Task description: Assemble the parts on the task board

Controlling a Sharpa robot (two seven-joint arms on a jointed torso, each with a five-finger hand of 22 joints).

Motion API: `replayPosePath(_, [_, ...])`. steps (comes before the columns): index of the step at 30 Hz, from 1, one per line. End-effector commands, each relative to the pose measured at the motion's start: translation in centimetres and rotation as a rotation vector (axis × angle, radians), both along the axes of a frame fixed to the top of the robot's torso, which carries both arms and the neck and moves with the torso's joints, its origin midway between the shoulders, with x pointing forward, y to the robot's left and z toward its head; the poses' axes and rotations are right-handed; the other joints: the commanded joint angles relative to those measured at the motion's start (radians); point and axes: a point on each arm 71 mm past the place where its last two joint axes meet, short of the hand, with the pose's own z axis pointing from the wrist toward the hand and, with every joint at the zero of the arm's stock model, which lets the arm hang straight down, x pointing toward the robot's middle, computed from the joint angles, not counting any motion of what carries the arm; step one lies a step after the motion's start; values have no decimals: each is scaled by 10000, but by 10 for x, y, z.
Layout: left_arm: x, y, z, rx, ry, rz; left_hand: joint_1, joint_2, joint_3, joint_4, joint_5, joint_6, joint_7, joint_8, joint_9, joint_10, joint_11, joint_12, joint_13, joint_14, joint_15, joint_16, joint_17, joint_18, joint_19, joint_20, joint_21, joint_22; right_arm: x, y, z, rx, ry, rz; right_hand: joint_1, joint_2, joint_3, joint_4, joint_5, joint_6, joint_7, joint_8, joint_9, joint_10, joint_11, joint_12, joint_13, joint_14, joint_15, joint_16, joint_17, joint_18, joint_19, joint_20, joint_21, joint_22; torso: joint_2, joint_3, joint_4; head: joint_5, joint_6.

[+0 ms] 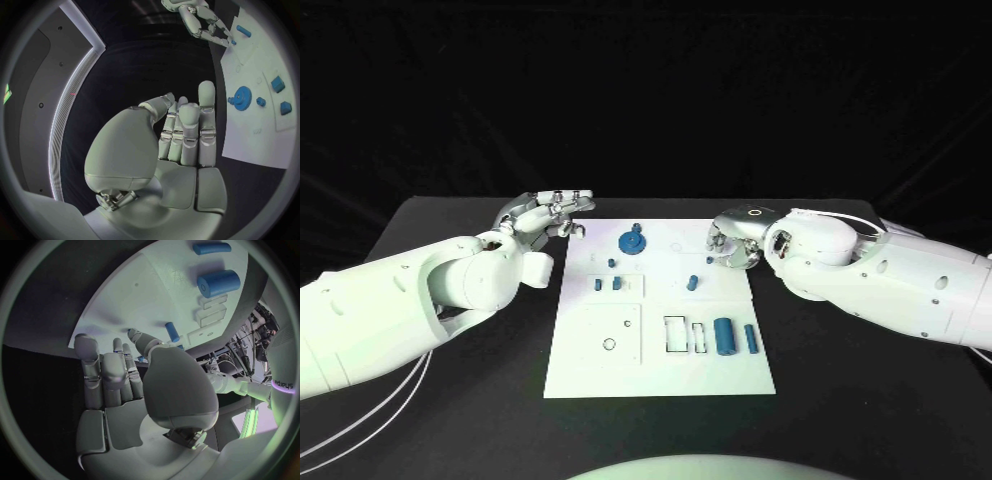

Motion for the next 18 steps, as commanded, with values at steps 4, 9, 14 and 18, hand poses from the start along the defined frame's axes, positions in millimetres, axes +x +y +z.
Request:
replayPosePath(4, [-2, -3, 1, -592, 8, -14, -61, 37, -88, -25, 41, 25, -13, 66, -15, -8, -25, 60, 14, -115, 15, -86, -105, 195, -74, 24, -72, -35, -1, 5, -8, -217, 278, 262, 57, 46, 87, -26, -41, 114, -39, -79, 5, 69, -92, -58, -81, 155, -47, -22, 11, 78, 73, -46, -20, 17, -1, 12, -9, 16, -20])
replayPosePath(9, [-2, -3, 1, -596, 30, -26, -49, 41, -109, -43, 46, 8, -10, 68, -18, -27, -23, 76, 14, -150, 16, -124, -169, 195, -83, 24, -95, -50, -2, 9, -11, -118, 375, 353, 86, 110, 140, -49, -47, 168, -38, -100, 11, 140, -92, -80, -168, 165, -48, -27, 15, 74, 88, -53, -20, 17, 3, 16, -9, 24, -26])
replayPosePath(14, [-2, -3, 1, -598, 46, -37, -31, 49, -128, -65, 49, -3, -7, 74, -20, -48, -20, 94, 14, -186, 17, -161, -233, 194, -91, 23, -119, -66, 0, 11, -14, -78, 468, 367, 159, 241, 281, -116, -187, 277, -34, -137, 22, 280, -95, -119, -333, 178, -47, -37, 25, 67, 124, -56, -2, 45, 5, 15, -3, 21, -43])
replayPosePath(18, [-2, -3, 0, -598, 70, -57, -22, 50, -144, -80, 50, -18, -2, 75, -23, -66, -16, 104, 13, -204, 19, -178, -262, 194, -96, 23, -135, -77, 1, 11, -18, -78, 530, 342, 230, 370, 419, -191, -344, 454, -59, -109, 51, 504, -121, -91, -431, 258, -66, 199, 322, 22, 273, -65, 184, 329, 3, 16, -4, 32, -68])
